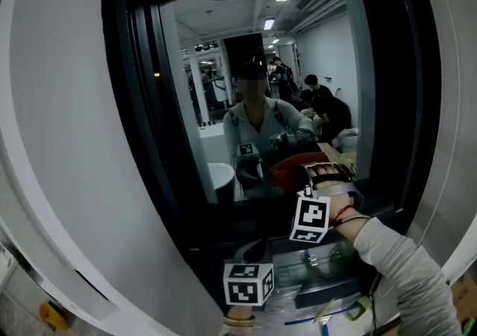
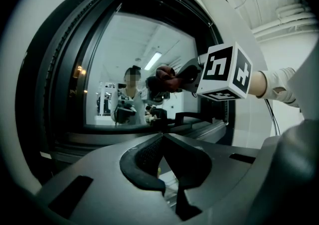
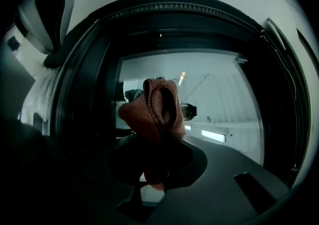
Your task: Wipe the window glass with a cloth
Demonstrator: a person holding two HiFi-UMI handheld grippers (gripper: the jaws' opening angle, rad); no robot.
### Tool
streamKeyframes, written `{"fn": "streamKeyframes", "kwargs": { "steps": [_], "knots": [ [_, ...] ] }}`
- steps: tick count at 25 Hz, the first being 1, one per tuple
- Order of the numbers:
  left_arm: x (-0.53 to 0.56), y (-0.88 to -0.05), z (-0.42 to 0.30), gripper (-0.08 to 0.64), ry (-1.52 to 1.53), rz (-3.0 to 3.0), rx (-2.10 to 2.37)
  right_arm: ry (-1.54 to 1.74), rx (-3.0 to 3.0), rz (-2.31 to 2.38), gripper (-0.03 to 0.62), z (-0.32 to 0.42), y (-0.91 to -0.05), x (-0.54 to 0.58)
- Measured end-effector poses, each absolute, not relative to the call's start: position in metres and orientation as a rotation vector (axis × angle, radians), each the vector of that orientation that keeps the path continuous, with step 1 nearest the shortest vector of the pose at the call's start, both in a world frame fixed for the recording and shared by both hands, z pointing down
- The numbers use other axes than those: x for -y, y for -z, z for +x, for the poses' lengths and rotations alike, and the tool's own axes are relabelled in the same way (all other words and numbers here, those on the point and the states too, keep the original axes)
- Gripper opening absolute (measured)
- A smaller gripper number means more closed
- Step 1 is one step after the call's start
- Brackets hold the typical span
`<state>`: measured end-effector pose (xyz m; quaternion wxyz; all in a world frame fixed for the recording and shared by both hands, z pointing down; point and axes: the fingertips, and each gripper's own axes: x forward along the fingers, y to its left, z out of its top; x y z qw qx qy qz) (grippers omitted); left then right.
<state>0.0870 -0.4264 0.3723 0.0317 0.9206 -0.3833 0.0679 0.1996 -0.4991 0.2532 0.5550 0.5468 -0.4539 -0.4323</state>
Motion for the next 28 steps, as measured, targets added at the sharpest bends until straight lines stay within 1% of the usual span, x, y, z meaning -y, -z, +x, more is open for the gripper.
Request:
{"fn": "streamKeyframes", "kwargs": {
  "steps": [7,14,20,28],
  "knots": [
    [0.424,-0.371,0.098,0.005,-0.209,2.846,1.164,0.994,1.118,1.273,0.051,0.199,-0.273,0.498],
    [0.423,-0.369,0.115,0.005,-0.209,2.856,1.143,1.062,1.130,1.310,0.051,0.208,-0.244,0.485],
    [0.422,-0.368,0.133,0.005,-0.210,2.871,1.117,1.119,1.079,1.413,0.051,0.241,-0.174,0.464],
    [0.425,-0.371,0.151,0.005,-0.215,2.876,1.104,1.181,0.834,1.619,0.051,0.331,-0.022,0.427]
  ]
}}
